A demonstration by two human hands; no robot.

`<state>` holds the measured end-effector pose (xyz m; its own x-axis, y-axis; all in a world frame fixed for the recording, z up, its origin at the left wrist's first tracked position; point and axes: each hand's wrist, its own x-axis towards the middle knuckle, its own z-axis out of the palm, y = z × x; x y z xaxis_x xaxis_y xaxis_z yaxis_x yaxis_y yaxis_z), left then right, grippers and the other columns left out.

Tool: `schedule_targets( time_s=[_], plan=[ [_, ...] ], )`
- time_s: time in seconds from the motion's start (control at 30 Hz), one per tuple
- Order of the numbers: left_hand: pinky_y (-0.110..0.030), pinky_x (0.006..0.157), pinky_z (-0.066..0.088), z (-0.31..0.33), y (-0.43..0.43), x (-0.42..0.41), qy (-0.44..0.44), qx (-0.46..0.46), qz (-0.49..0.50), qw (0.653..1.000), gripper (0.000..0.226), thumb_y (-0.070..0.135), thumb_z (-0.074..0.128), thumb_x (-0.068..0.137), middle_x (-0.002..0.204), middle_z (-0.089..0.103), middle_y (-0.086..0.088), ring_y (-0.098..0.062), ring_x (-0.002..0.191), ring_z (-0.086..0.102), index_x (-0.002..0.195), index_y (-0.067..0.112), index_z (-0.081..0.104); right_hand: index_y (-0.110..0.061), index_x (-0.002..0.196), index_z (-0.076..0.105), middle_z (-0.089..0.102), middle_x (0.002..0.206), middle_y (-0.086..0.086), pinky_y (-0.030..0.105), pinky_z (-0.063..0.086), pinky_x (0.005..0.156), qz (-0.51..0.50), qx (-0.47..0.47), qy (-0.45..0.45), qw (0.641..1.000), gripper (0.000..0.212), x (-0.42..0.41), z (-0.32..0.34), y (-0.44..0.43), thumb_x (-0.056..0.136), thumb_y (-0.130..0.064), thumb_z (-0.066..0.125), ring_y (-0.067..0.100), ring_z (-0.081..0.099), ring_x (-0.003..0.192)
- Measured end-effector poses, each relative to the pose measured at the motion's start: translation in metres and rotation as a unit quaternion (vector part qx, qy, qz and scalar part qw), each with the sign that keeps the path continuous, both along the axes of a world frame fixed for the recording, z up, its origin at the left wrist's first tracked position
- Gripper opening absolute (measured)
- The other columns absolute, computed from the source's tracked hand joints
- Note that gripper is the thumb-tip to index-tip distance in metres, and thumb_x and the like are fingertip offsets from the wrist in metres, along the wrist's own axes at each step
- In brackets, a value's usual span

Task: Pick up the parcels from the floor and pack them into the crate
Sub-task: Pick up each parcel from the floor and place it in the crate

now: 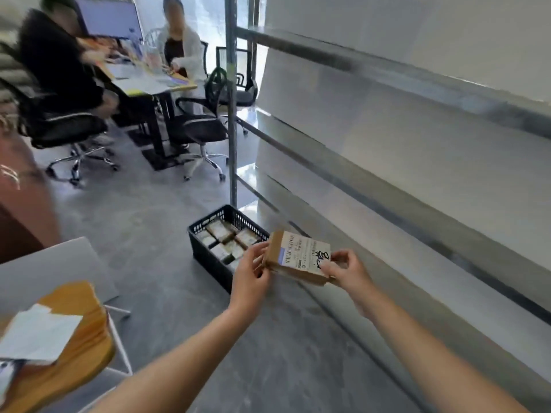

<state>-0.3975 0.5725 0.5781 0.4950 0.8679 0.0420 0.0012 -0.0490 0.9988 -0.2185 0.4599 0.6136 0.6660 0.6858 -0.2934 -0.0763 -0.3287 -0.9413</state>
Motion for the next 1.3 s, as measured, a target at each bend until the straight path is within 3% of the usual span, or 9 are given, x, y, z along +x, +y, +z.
schedule_targets(
  time_s=[0.13,0.27,0.4,0.57,0.8,0.9,1.0,1.13,1.3],
  plan=[
    [-0.038,0.097,0.053,-0.031,0.089,-0.038,0.084,0.022,-0.008,0.996,0.050,-0.010,0.056,0.085,0.114,0.069,0.011,-0.006,0.111,0.064,0.112,0.032,0.063,-0.014,0.116,0.050,0.064,0.109,0.007,0.028,0.057,0.068,0.005,-0.009,0.061,0.998,0.039,-0.033,-0.045,0.084,0.085,-0.001,0.070,0.020,0.066,0.093],
    [-0.025,0.087,0.056,-0.055,0.149,-0.041,0.159,0.004,-0.041,0.986,0.050,-0.003,0.062,0.083,0.112,0.067,0.018,-0.003,0.110,0.062,0.108,0.041,0.061,-0.016,0.122,0.053,0.069,0.115,0.007,0.049,0.054,0.093,-0.014,-0.048,0.106,0.993,0.046,-0.043,-0.089,0.135,0.083,-0.005,0.074,0.026,0.067,0.106],
    [-0.023,0.091,0.049,-0.077,0.188,-0.004,0.188,-0.026,-0.071,0.979,0.042,0.017,0.073,0.081,0.115,0.063,0.027,0.004,0.112,0.057,0.108,0.045,0.057,-0.014,0.128,0.047,0.064,0.119,0.007,0.048,0.054,0.094,-0.049,-0.095,0.114,0.988,0.048,-0.020,-0.115,0.174,0.087,-0.005,0.070,0.023,0.065,0.105],
    [-0.024,0.089,0.048,-0.113,0.244,0.060,0.244,-0.070,-0.101,0.962,0.038,0.024,0.072,0.084,0.104,0.058,0.033,0.012,0.101,0.054,0.108,0.044,0.052,-0.016,0.125,0.044,0.061,0.114,0.003,0.018,0.054,0.065,-0.057,-0.130,0.114,0.983,0.042,0.037,-0.157,0.235,0.091,0.002,0.060,0.006,0.062,0.094],
    [-0.030,0.091,0.048,-0.185,0.350,0.129,0.361,-0.128,-0.077,0.921,0.030,0.034,0.058,0.093,0.126,0.058,0.014,-0.005,0.113,0.054,0.122,0.028,0.051,-0.021,0.128,0.047,0.058,0.122,-0.004,0.009,0.048,0.055,-0.032,-0.191,0.146,0.970,0.045,0.116,-0.223,0.347,0.091,0.001,0.060,-0.002,0.058,0.095],
    [-0.022,0.078,0.047,-0.220,0.396,0.159,0.361,-0.164,-0.056,0.916,0.023,0.025,0.057,0.095,0.118,0.062,0.011,-0.007,0.106,0.058,0.118,0.025,0.055,-0.024,0.123,0.049,0.059,0.122,-0.004,0.016,0.052,0.066,-0.037,-0.212,0.150,0.965,0.039,0.142,-0.257,0.392,0.093,0.000,0.056,0.002,0.060,0.095],
    [-0.025,0.087,0.048,-0.261,0.450,0.191,0.337,-0.204,-0.051,0.918,0.022,0.017,0.060,0.093,0.112,0.065,0.013,-0.008,0.109,0.061,0.114,0.024,0.058,-0.034,0.109,0.053,0.064,0.112,-0.006,0.039,0.055,0.090,-0.073,-0.226,0.173,0.956,0.034,0.160,-0.304,0.431,0.094,-0.003,0.052,0.012,0.064,0.099],
    [-0.033,0.095,0.050,-0.338,0.504,0.231,0.340,-0.227,-0.078,0.909,0.022,0.010,0.058,0.092,0.106,0.066,0.010,-0.011,0.106,0.063,0.111,0.022,0.058,-0.030,0.130,0.047,0.061,0.117,-0.010,0.028,0.052,0.083,-0.124,-0.227,0.216,0.941,0.044,0.176,-0.373,0.476,0.096,-0.003,0.051,0.011,0.062,0.105],
    [-0.033,0.093,0.051,-0.453,0.552,0.272,0.384,-0.225,-0.166,0.880,0.030,0.017,0.060,0.094,0.115,0.066,0.008,-0.011,0.104,0.062,0.124,0.020,0.062,-0.033,0.120,0.051,0.065,0.125,-0.003,0.037,0.052,0.096,-0.186,-0.278,0.192,0.923,0.044,0.179,-0.475,0.517,0.089,-0.002,0.045,0.016,0.064,0.107]
  ],
)
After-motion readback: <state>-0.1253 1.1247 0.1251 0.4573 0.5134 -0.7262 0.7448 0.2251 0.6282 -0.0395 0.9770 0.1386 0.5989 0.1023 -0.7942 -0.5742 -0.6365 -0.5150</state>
